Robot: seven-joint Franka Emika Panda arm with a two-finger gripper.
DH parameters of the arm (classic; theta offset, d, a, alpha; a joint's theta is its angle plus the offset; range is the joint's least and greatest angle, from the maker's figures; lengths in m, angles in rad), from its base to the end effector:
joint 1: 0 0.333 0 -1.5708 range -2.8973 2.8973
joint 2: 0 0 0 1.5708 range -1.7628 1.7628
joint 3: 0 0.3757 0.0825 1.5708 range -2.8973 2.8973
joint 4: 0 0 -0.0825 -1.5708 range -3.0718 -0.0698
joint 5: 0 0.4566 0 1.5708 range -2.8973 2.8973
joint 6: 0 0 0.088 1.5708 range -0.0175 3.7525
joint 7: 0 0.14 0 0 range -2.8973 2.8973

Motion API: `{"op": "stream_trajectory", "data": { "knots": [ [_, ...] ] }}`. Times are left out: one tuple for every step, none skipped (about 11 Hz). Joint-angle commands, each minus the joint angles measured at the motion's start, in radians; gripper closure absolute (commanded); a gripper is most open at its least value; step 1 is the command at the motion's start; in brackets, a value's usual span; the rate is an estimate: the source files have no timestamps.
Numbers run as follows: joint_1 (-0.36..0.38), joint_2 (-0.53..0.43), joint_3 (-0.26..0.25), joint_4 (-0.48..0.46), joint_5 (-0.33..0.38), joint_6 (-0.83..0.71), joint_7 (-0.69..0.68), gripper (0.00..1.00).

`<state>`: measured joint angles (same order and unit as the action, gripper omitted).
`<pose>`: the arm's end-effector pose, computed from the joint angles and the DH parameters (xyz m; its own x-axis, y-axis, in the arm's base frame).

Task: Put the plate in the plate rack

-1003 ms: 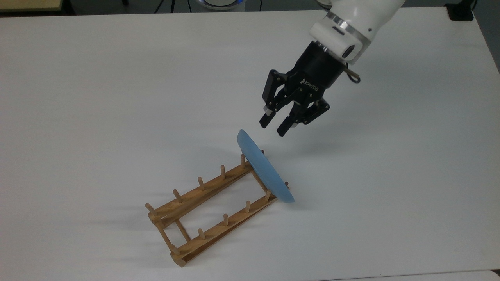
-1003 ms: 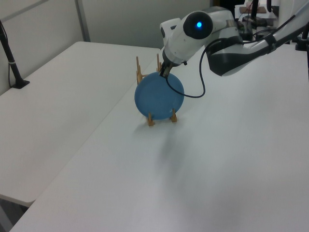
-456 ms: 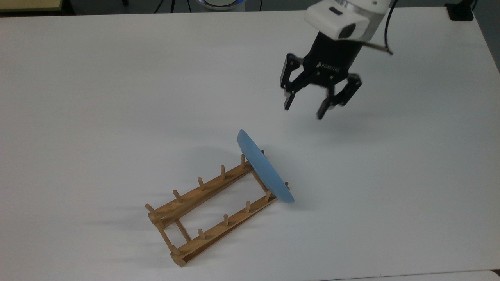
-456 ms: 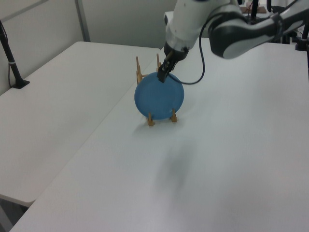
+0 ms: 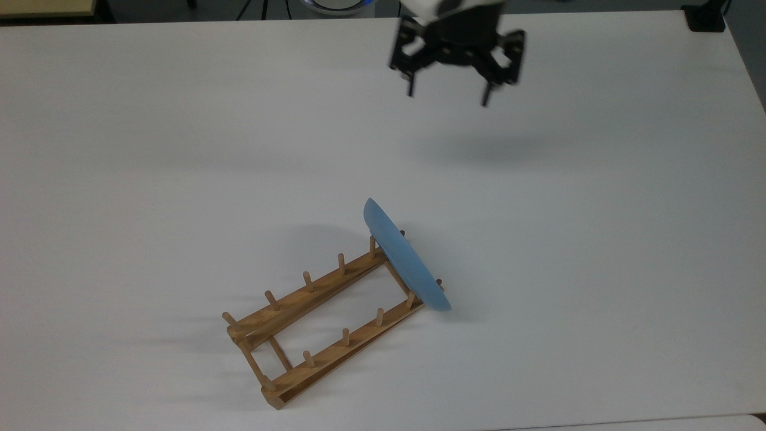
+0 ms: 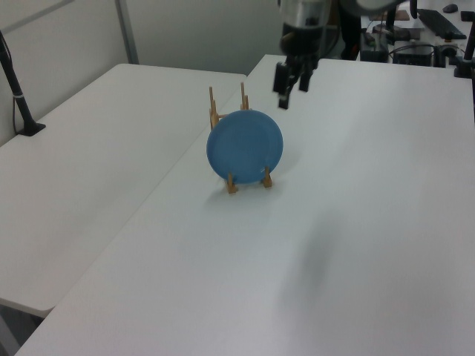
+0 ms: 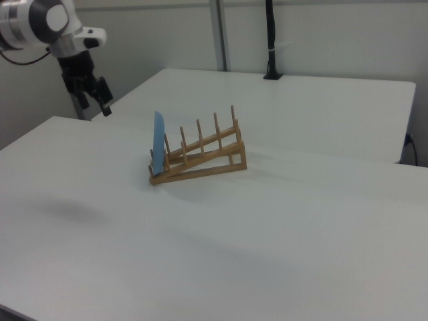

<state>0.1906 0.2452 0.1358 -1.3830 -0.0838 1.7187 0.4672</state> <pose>0.7000 0.2134 0.6037 0.9850 -0.1364 0.1053 -0.1376 -0.9905 0.0037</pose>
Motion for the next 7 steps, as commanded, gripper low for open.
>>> {"op": "stream_trajectory", "data": {
  "knots": [
    [-0.084, -0.167, -0.021, -0.198, 0.044, -0.044, -0.094, 0.00],
    [-0.127, -0.181, -0.021, -0.212, 0.047, -0.047, -0.094, 0.00],
    [-0.158, -0.190, -0.021, -0.228, 0.056, -0.045, -0.094, 0.00],
    [-0.183, -0.190, -0.021, -0.229, 0.056, -0.045, -0.096, 0.00],
    [-0.197, -0.185, -0.021, -0.229, 0.055, -0.045, -0.108, 0.00],
    [-0.216, -0.181, -0.021, -0.225, 0.055, -0.047, -0.117, 0.00],
    [-0.218, -0.170, -0.028, -0.222, 0.053, -0.045, -0.120, 0.00]
  ]
}}
